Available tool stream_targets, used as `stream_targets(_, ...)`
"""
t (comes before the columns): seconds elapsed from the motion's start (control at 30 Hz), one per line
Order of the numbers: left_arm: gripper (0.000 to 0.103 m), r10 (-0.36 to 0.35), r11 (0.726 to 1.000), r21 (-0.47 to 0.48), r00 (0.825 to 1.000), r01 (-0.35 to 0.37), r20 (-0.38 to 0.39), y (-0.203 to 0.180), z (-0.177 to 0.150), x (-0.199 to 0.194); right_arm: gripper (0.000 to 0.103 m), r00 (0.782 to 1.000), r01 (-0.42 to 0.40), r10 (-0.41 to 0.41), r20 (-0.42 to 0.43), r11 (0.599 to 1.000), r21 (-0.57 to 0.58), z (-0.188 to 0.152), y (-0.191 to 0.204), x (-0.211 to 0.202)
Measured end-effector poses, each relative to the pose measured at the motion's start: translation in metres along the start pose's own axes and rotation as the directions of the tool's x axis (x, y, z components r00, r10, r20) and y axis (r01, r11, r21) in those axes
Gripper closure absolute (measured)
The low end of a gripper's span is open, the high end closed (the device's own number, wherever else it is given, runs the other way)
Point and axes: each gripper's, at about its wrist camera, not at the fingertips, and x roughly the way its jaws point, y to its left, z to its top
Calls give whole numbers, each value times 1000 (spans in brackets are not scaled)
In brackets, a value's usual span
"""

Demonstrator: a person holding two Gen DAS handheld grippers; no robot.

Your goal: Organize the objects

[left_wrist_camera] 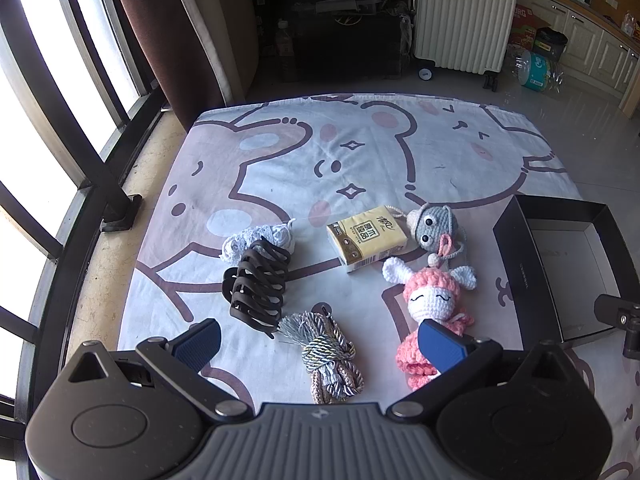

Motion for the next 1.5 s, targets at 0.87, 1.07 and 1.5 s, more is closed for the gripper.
stream_targets(0.87, 0, -2, 1000, 7, 1000, 2, -10, 1, -5, 5, 0, 1000, 20, -20, -10, 1000, 0, 1, 0, 0)
stream_targets(1.07, 0, -2, 1000, 7, 1000, 2, -12, 1, -5, 5, 0, 1000, 21, -22, -13, 1000, -6, 2, 3, 0)
stream_targets(1.5, 0, -2, 1000, 8, 1000, 2, -12, 1, -4, 5, 0, 1000, 22, -22, -14, 1000, -6, 1, 3, -1)
